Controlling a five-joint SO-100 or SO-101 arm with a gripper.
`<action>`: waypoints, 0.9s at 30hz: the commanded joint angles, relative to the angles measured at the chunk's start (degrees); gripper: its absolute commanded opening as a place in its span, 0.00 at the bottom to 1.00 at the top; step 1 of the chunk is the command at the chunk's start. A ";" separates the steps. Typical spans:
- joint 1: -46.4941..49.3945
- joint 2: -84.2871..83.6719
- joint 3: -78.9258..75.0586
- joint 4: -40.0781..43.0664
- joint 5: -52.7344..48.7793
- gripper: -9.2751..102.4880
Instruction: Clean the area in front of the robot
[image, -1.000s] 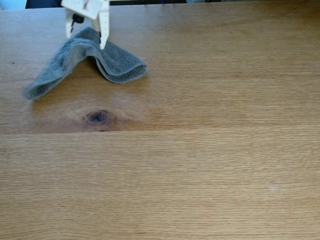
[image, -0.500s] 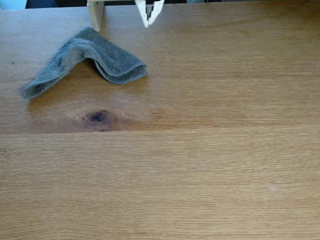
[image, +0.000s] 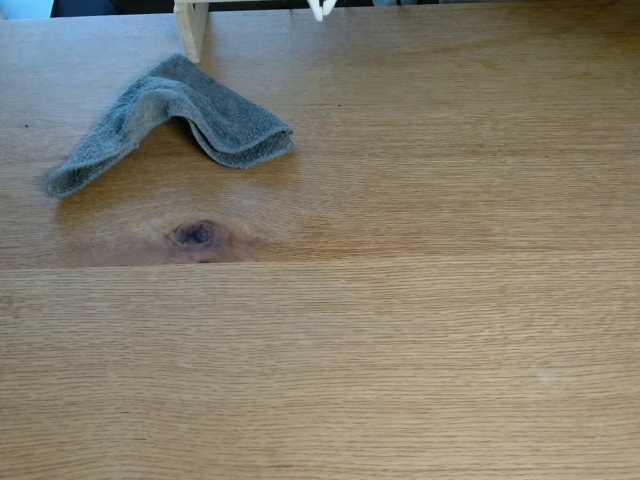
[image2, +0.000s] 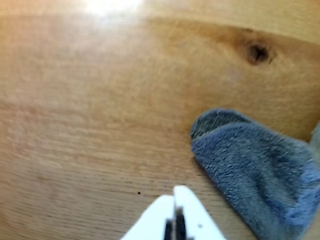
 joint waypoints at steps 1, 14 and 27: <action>-1.14 12.39 9.32 -0.53 -2.20 0.08; -0.97 21.97 26.63 10.28 -2.64 0.08; 0.53 21.97 26.54 10.46 -3.25 0.08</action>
